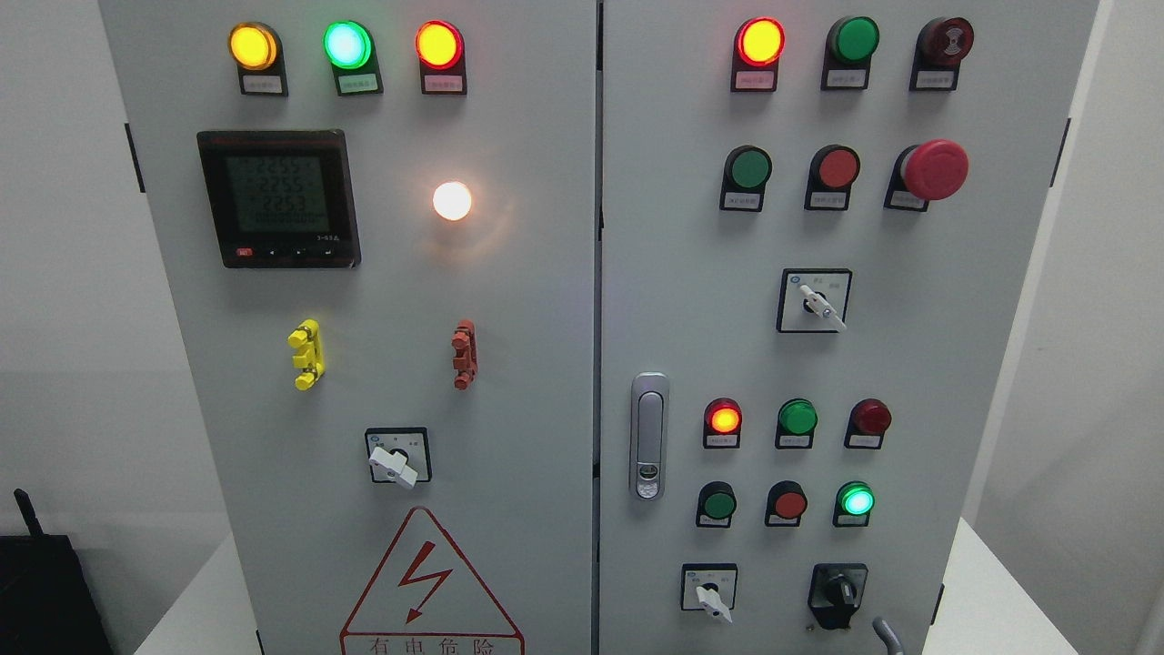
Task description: Trip black knob to open circuit
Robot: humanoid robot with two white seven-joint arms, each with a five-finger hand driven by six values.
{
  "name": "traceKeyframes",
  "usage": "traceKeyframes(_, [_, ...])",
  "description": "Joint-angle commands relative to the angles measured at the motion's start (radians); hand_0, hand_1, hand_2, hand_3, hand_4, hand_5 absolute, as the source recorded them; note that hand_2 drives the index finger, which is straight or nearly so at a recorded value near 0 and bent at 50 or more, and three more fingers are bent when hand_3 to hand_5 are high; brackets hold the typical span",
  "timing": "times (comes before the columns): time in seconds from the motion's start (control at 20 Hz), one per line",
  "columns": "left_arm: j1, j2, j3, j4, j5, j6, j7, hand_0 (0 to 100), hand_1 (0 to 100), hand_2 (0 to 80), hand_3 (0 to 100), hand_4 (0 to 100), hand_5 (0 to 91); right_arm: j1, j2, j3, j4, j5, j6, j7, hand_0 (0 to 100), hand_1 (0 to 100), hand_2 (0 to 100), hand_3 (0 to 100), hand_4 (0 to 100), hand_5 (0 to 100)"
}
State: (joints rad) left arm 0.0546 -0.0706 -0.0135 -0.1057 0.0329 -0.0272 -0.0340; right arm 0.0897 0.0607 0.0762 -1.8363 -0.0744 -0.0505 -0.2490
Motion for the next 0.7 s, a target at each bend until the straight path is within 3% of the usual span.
traceKeyframes(0.0, [-0.002, -0.002, 0.001, 0.000, 0.002, -0.002, 0.000, 12, 39, 0.0, 0, 0, 0.0, 0.010, 0.001, -0.003, -0.043, -0.001, -0.015, -0.001, 0, 5, 3, 100, 100, 98])
traceKeyframes(0.1, [-0.002, -0.002, 0.001, 0.000, 0.002, -0.002, 0.000, 12, 39, 0.0, 0, 0, 0.0, 0.022, 0.001, -0.001, -0.057, -0.001, -0.015, -0.001, 0, 4, 1, 100, 99, 95])
traceKeyframes(0.35, [-0.002, -0.002, 0.001, 0.000, 0.002, 0.000, 0.000, 12, 39, 0.0, 0, 0, 0.0, 0.065, 0.002, 0.008, -0.100, -0.016, -0.017, -0.001, 0, 3, 0, 100, 85, 80])
traceKeyframes(0.5, [-0.002, -0.002, 0.001, 0.000, 0.002, -0.002, 0.000, 12, 39, 0.0, 0, 0, 0.0, 0.091, 0.004, 0.011, -0.119, -0.018, -0.022, -0.001, 0, 2, 1, 87, 72, 65])
traceKeyframes(0.6, [-0.002, -0.002, 0.001, 0.000, 0.002, -0.002, 0.000, 12, 39, 0.0, 0, 0, 0.0, 0.117, 0.004, 0.013, -0.138, -0.022, -0.023, -0.001, 0, 2, 1, 71, 57, 52])
traceKeyframes(0.65, [-0.002, -0.002, 0.001, 0.000, 0.002, -0.002, 0.000, 12, 39, 0.0, 0, 0, 0.0, 0.128, 0.004, 0.013, -0.144, -0.022, -0.023, -0.001, 0, 2, 1, 69, 55, 51])
